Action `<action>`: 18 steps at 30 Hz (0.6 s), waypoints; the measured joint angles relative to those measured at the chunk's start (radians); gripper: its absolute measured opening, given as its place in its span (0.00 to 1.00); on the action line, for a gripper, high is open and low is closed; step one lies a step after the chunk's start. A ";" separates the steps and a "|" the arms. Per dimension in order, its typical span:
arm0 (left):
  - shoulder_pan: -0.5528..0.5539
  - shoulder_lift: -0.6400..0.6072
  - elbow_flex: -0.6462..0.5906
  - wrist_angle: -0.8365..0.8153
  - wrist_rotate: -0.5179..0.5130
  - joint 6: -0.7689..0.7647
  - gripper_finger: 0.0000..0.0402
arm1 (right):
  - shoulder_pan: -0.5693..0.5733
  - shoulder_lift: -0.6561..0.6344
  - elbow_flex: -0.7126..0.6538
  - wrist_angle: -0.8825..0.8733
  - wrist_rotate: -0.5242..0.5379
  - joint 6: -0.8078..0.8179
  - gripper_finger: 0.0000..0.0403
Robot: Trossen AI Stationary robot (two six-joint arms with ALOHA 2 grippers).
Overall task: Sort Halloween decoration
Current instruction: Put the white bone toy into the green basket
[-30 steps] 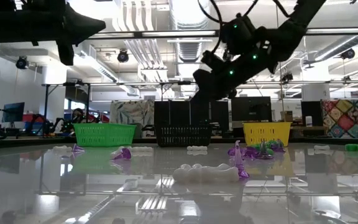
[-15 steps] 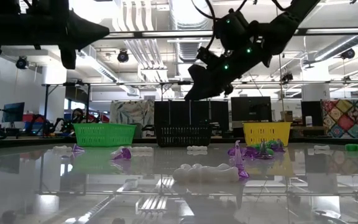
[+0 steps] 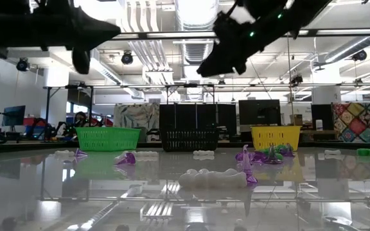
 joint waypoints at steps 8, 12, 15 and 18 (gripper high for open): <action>0.000 0.127 0.124 -0.218 0.172 0.062 0.00 | 0.100 -0.143 -0.088 -0.013 0.002 -0.006 0.34; -0.001 0.190 0.209 -0.437 0.238 0.103 0.00 | 0.143 -0.191 -0.132 -0.013 0.010 0.027 0.34; 0.000 0.241 0.273 -0.590 0.274 0.172 0.00 | 0.166 -0.202 -0.144 -0.010 0.010 0.042 0.34; 0.000 0.294 0.325 -0.702 0.303 0.247 0.00 | 0.186 -0.206 -0.155 -0.013 0.010 0.038 0.34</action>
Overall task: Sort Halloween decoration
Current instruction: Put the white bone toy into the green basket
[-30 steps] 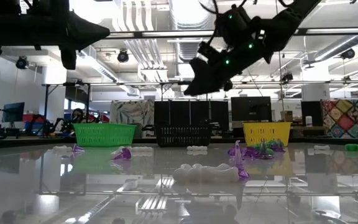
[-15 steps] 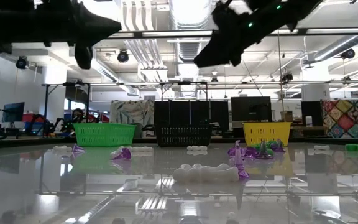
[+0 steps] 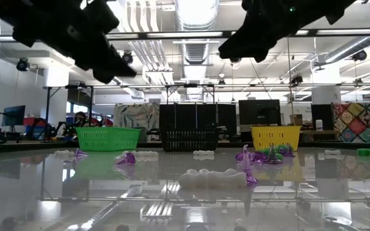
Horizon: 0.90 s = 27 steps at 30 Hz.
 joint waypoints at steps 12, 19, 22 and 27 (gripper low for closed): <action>0.000 0.221 0.046 -0.097 -0.085 0.124 0.22 | 0.052 -0.006 -0.041 -0.017 -0.001 0.063 0.33; 0.014 0.314 0.048 -0.079 -0.161 0.191 0.35 | 0.064 -0.001 -0.042 -0.033 0.000 0.095 0.34; 0.027 0.348 0.049 -0.041 -0.160 0.205 0.36 | 0.064 0.006 -0.042 -0.033 0.000 0.097 0.33; 0.052 0.392 0.049 -0.021 -0.160 0.208 0.36 | 0.064 0.015 -0.043 -0.031 0.000 0.099 0.34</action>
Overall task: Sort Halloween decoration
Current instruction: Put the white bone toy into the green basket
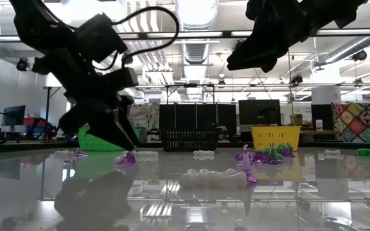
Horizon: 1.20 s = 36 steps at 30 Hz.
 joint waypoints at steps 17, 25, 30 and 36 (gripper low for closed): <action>0.016 0.057 0.000 0.033 0.061 0.003 0.23 | 0.000 0.003 -0.003 -0.002 0.001 -0.001 0.35; 0.015 0.044 0.000 0.008 0.068 0.003 0.05 | 0.000 0.003 -0.005 -0.002 0.000 -0.001 0.35; 0.015 0.041 0.001 -0.010 0.065 0.003 0.01 | 0.000 0.003 -0.007 -0.002 0.000 -0.001 0.35; 0.016 -0.002 -0.004 -0.050 0.088 0.002 0.00 | 0.000 0.003 -0.013 -0.002 0.001 -0.001 0.35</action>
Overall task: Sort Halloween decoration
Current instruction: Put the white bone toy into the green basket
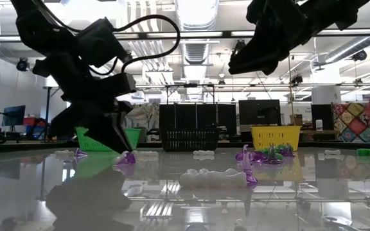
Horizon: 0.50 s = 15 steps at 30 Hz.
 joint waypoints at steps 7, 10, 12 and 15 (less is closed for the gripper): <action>0.002 -0.196 -0.001 -0.047 0.031 -0.045 0.00 | 0.000 0.000 -0.001 0.001 0.000 0.000 0.35; 0.021 -0.314 0.000 -0.070 -0.003 -0.095 0.00 | 0.000 0.000 -0.001 0.001 0.001 0.004 0.34; 0.051 -0.393 0.001 -0.120 -0.068 -0.149 0.00 | 0.000 0.000 -0.001 0.002 0.003 0.007 0.34; 0.124 -0.496 0.001 -0.240 -0.209 -0.266 0.00 | 0.000 0.000 -0.001 0.002 0.022 0.008 0.33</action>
